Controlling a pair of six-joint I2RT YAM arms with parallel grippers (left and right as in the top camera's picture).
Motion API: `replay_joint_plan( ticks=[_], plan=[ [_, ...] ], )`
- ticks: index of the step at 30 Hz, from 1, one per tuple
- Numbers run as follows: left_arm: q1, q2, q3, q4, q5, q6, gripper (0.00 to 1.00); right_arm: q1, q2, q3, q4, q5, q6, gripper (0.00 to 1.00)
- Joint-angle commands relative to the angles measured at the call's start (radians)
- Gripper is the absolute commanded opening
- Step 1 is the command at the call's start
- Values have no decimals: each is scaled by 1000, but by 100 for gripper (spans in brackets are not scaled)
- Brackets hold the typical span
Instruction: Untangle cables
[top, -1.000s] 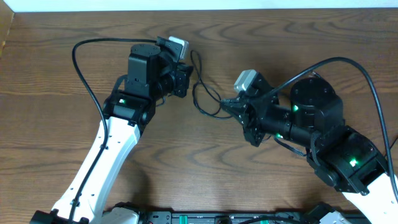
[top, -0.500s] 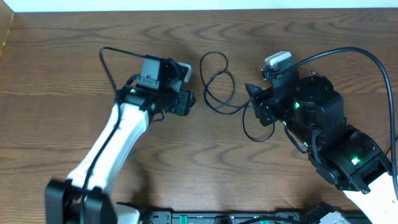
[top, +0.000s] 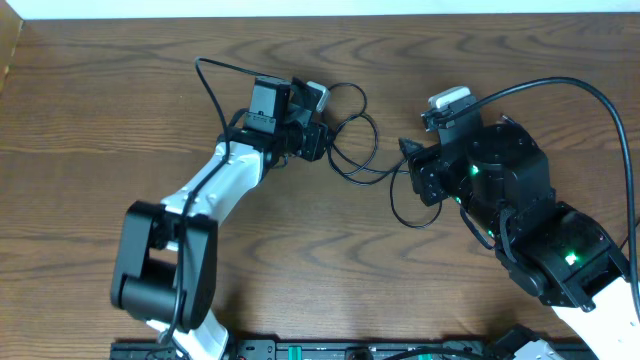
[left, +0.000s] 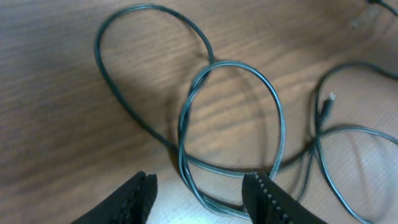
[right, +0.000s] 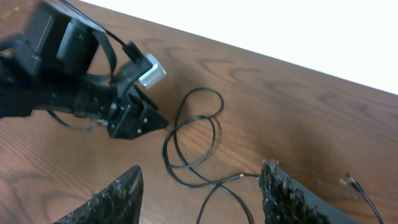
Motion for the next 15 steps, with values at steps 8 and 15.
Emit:
replay_joint_plan(
  ticks=[8,15],
  plan=[
    [-17,152,-4,108,13,10,49,-3,7,5,-10,0,13,57],
    [-37,201,-4,179,12,10,49,-3,19,5,-12,-7,13,58]
  ],
)
